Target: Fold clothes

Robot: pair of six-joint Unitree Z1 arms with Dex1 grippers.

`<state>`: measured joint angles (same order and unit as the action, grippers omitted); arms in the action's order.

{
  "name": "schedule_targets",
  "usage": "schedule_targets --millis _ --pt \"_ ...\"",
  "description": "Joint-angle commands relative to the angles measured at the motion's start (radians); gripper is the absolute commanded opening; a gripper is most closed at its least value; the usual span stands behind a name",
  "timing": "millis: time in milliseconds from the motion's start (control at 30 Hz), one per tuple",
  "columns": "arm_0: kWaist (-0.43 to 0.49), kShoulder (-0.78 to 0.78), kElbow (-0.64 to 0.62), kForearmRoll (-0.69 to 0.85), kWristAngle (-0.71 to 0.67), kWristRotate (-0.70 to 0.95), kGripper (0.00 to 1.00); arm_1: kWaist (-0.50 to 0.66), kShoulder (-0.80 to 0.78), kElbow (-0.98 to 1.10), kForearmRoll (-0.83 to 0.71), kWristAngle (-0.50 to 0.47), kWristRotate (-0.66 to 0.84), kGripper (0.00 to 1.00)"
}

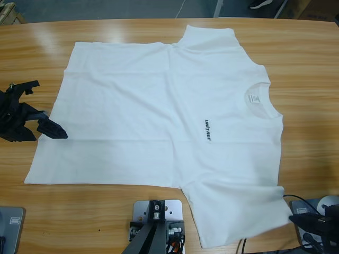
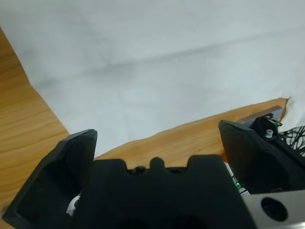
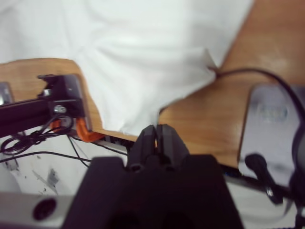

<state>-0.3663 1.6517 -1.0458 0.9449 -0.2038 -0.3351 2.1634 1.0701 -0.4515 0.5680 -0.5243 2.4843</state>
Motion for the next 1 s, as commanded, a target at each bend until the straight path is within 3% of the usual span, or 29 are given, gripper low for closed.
schedule_targets --millis 33,133,233,400,600,833,933,1000 --pt "-0.006 -0.004 0.091 -0.048 0.016 -0.101 0.957 0.012 -0.02 0.0 0.0 -0.072 -0.1 0.0" --pt "0.015 -0.027 0.123 0.002 -0.004 -0.14 0.976 0.012 -0.018 -0.001 0.0 -0.063 -0.105 0.0" --pt "0.02 -0.158 0.214 -0.021 -0.043 -0.373 1.0 0.012 -0.011 -0.001 -0.001 -0.057 -0.104 0.0" --pt "0.014 -0.211 0.247 -0.058 0.097 -0.778 1.0 0.012 -0.017 0.006 0.001 -0.052 -0.102 0.0" --pt "-0.19 -0.336 0.357 -0.111 0.185 -1.274 0.95 0.012 -0.01 -0.002 0.0 -0.045 -0.106 0.0" --pt "-0.244 -0.416 0.491 -0.245 0.248 -1.367 0.959 0.012 -0.019 -0.002 -0.003 -0.022 -0.131 0.0" --pt "-0.248 -0.451 0.674 -0.477 0.248 -1.418 0.947 0.012 -0.023 -0.001 -0.003 -0.01 -0.139 0.0" --pt "-0.249 -0.482 0.699 -0.512 0.274 -1.419 0.95 0.012 -0.041 -0.004 0.007 -0.008 -0.152 0.0"
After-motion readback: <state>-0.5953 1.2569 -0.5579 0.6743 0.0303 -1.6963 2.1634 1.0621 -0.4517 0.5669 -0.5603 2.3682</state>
